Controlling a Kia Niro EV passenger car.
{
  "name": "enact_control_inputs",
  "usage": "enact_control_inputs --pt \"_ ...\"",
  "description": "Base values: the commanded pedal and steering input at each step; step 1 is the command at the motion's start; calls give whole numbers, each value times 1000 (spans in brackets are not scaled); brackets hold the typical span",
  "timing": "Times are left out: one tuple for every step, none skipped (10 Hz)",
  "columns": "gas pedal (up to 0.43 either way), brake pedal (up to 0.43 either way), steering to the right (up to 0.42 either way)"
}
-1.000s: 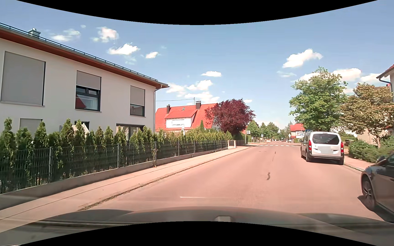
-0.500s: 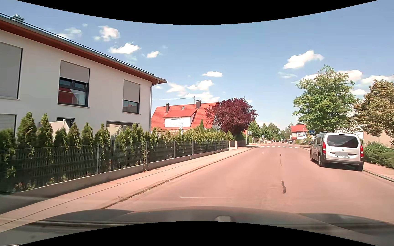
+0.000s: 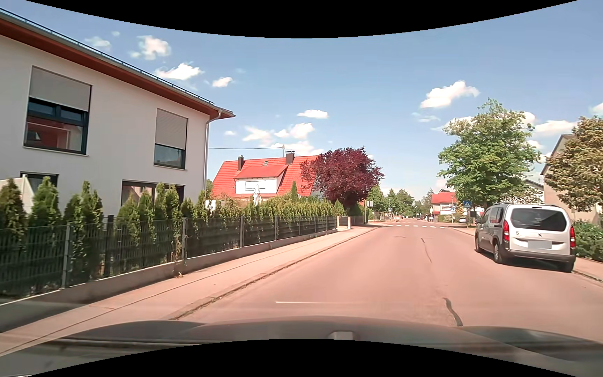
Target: Follow the waypoints while adhering to traffic rules and regulations
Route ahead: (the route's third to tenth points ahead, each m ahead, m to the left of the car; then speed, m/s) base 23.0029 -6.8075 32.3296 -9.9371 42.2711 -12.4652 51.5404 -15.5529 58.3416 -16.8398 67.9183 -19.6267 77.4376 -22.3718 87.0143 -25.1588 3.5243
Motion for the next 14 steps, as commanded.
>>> enact_control_inputs --pt "177 0 164" --pt "177 0 175" --pt "177 0 184" --pt "177 0 194" --pt "177 0 197" --pt "177 0 199" --pt "177 0 198" --pt "177 0 198" --pt "177 0 195" --pt "177 0 185" --pt "177 0 175" --pt "177 0 163" --pt "177 0 150" --pt "177 0 133"
